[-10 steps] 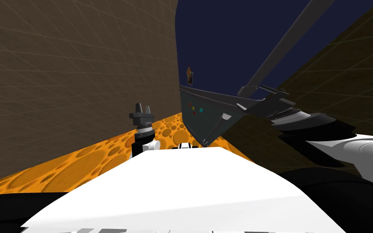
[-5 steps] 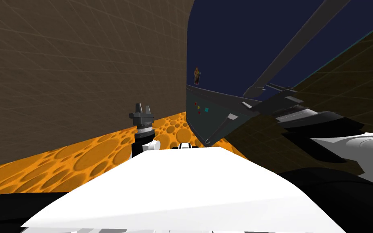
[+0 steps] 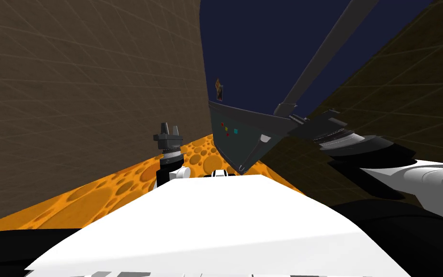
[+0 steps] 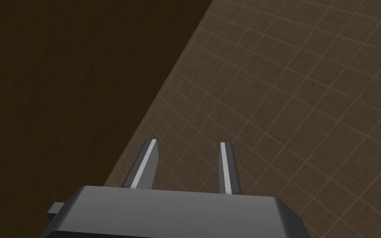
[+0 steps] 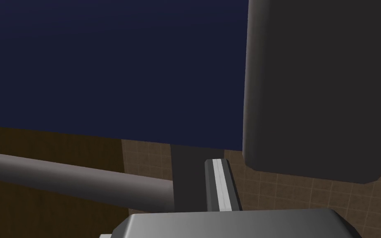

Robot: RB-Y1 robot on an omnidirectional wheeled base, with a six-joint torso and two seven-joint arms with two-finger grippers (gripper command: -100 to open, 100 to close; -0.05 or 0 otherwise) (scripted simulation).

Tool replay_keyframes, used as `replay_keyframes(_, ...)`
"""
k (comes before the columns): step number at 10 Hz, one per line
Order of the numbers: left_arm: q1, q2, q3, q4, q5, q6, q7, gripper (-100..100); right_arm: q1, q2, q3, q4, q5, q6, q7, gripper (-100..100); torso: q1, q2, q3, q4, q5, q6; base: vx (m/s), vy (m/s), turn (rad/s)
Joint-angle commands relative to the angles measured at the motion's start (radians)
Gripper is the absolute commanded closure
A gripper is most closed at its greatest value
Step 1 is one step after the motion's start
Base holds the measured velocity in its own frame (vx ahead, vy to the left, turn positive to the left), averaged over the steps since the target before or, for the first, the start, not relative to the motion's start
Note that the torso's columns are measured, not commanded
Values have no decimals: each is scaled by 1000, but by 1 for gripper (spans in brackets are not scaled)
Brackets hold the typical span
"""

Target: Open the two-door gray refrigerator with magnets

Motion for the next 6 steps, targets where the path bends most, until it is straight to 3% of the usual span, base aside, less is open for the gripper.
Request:
replay_keyframes(1, 0, 0, 0, 0, 0, 0, 0, 0, 7, 39, 21, -83, -38, -47, 8, 100, 1, 0, 0, 0, 0, 1, 169, -48, -461)
replay_keyframes(4, 0, 0, 0, 0, 0, 0, 0, 0, 13, 91, 47, -178, -85, -106, 23, 100, 2, 1, 1, 1, 1, 1, 185, -29, -430)
replay_keyframes(6, 0, 0, 0, 0, 0, 0, 0, 0, 15, 109, 56, -213, -101, -126, 28, 100, 1, 3, 2, 1, 0, 1, 140, -21, -252)
